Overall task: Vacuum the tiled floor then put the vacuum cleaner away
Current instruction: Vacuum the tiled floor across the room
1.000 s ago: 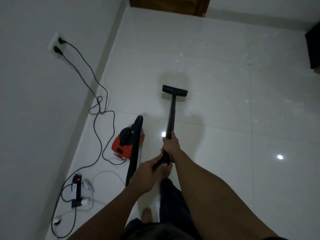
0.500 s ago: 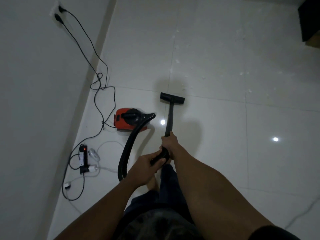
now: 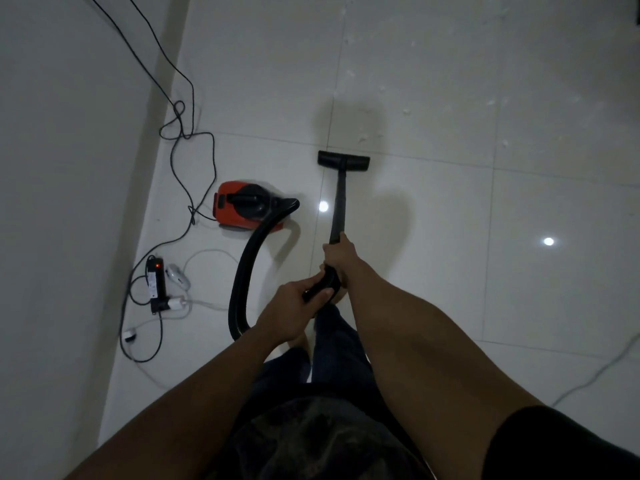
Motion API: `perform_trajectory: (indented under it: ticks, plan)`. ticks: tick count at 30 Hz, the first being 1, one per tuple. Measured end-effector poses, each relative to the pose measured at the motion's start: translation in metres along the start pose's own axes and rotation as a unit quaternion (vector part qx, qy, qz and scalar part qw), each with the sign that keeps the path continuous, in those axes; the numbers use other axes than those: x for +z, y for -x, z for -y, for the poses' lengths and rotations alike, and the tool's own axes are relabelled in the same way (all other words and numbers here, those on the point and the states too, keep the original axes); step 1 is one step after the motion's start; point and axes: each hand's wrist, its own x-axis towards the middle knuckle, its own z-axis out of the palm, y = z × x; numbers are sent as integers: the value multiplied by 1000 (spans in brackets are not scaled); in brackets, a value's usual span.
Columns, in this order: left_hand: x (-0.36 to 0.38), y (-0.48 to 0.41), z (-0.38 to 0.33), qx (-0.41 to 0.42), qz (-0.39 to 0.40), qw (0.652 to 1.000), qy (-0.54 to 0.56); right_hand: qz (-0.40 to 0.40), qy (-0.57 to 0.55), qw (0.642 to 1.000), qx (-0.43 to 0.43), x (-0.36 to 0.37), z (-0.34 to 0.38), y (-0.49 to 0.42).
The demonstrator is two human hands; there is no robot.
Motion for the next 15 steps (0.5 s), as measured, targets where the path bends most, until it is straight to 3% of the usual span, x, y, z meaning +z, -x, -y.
perform_trajectory:
  ticks: [5,15]
  plan:
    - [6,-39,-27,-3,3,1000,4,-15,-52,998,27,-28,24,-27]
    - [29,-128,-85,-34,-21,999,21,-1,-24,999,22,-91,95,-85]
